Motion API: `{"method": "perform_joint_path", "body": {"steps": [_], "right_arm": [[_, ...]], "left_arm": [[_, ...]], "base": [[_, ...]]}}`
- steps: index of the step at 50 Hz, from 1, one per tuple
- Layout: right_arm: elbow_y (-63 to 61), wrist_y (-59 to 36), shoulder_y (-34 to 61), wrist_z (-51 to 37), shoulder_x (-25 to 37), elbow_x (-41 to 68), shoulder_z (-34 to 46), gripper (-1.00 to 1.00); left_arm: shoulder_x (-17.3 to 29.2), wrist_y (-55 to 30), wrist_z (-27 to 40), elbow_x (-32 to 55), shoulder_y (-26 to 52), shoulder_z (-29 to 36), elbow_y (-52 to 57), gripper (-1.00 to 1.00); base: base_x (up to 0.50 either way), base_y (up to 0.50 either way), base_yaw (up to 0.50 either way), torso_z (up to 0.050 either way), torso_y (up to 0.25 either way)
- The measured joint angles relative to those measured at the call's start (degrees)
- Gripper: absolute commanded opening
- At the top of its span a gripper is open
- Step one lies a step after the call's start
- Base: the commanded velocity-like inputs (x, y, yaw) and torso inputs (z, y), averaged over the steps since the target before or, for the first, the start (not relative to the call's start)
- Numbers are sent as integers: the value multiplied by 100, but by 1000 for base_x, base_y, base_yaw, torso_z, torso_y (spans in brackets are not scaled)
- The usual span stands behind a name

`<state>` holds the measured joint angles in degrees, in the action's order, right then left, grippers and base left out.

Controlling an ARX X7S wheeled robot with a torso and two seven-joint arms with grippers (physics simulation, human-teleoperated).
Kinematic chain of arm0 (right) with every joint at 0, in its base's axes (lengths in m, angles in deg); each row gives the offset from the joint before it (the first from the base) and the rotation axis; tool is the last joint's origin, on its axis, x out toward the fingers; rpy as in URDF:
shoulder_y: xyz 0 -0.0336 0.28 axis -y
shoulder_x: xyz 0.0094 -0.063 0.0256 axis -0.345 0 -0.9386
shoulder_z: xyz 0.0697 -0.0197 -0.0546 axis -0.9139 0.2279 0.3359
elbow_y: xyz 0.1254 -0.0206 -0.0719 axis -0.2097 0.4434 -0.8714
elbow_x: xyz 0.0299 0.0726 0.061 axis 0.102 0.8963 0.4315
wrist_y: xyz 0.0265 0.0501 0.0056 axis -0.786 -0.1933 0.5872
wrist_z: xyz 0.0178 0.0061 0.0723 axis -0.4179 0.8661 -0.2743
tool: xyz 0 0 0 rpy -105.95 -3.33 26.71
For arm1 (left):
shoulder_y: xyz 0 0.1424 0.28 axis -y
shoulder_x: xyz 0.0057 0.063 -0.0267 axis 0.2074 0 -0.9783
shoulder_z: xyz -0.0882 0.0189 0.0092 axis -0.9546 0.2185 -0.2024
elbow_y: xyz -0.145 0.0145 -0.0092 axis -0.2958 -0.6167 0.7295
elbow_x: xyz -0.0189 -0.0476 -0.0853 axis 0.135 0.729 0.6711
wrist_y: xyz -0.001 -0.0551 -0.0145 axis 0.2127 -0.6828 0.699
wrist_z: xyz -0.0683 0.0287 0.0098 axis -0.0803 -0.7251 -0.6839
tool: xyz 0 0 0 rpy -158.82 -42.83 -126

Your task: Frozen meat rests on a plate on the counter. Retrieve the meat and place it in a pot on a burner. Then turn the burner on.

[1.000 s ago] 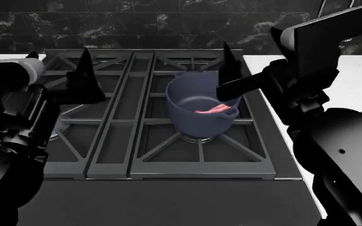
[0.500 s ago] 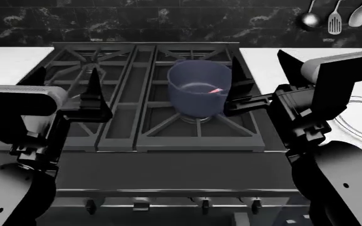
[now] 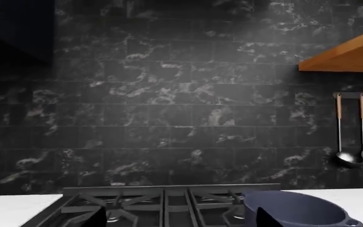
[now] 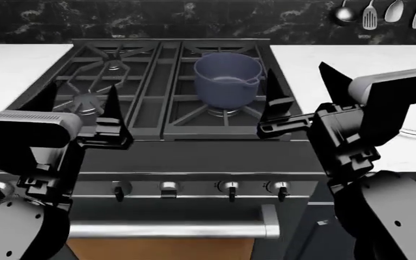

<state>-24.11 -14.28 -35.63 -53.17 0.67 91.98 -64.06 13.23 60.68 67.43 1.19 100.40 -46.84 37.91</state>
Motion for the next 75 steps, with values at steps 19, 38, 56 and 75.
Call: {"method": "perform_joint_path", "body": {"steps": [19, 38, 56, 75], "right_arm": [[-231, 738, -575, -6, 112, -242, -29, 100], [-435, 1612, -1452, -225, 74, -669, -204, 100], [15, 3144, -2415, -314, 63, -1485, 159, 100], [392, 4052, -2751, -177, -126, -766, -123, 100]], "left_arm": [[-302, 1599, -340, -626, -712, 147, -172, 100], [-546, 3509, -592, -1373, -1100, 23, -587, 100], [-728, 4188, -695, -1636, -1293, 125, -1185, 100], [-750, 4490, -769, -1737, -1350, 222, -1396, 100]], "base": [[0, 0, 0, -17, 0], [0, 0, 0, -50, 0], [0, 0, 0, -50, 7], [0, 0, 0, -50, 24]]}}
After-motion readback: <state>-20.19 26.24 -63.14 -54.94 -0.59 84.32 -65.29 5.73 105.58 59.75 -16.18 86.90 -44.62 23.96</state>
